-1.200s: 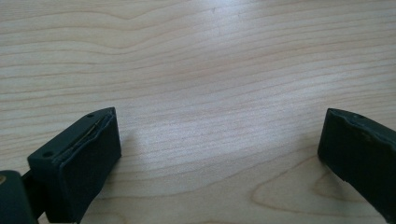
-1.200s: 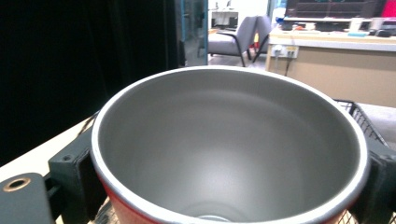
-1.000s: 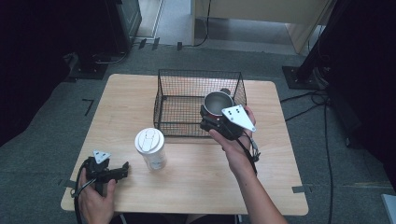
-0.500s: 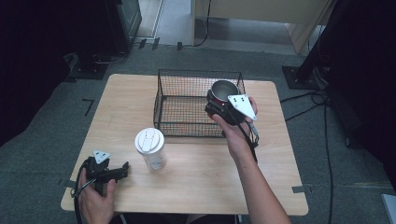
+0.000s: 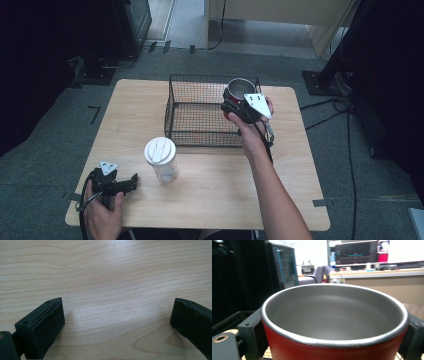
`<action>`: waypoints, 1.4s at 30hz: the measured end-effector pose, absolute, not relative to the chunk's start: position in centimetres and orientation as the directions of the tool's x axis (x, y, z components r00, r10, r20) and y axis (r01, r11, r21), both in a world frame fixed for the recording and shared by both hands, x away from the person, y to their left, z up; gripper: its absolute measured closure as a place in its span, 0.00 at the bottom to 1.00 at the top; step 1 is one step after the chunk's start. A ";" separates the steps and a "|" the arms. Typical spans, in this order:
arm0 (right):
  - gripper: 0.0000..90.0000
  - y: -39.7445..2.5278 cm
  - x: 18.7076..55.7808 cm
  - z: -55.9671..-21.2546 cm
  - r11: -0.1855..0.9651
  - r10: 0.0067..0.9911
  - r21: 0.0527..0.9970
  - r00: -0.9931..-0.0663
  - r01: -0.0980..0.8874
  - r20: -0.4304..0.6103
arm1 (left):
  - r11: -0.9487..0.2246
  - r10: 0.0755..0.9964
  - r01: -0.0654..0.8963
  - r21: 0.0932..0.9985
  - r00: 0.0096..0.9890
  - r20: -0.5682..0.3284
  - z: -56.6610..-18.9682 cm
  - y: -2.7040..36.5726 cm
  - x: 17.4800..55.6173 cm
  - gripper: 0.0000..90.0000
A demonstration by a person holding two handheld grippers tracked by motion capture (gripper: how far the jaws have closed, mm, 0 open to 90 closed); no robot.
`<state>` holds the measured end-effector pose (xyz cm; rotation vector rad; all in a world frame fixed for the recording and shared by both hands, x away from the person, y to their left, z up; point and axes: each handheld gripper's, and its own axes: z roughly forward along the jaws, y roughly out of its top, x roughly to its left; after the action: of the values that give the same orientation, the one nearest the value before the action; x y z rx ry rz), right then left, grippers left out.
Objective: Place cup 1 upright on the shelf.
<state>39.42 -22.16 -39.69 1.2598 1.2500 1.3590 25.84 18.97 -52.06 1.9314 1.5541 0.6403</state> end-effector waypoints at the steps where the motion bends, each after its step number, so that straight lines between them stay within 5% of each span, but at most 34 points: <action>1: 0.08 -22.1 39.7 -39.8 -0.091 0.991 0.996 -0.092 0.026 0.093 | -0.159 0.978 0.703 0.693 0.209 0.013 -52.1 19.0 25.8 0.00; 17: 0.08 -20.8 44.0 -42.9 -0.082 0.991 0.986 -0.092 0.147 0.096 | -0.159 0.978 0.703 0.693 0.209 0.013 -52.1 19.0 25.8 0.00; 42: 0.07 -21.0 45.7 -45.1 -0.085 0.994 0.935 -0.033 0.345 0.103 | -0.161 0.978 0.704 0.692 0.209 0.014 -52.1 19.0 25.8 0.00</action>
<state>45.71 -21.01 -45.14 1.5155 1.4571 1.1323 25.83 18.98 -52.05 1.9335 1.5541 0.6400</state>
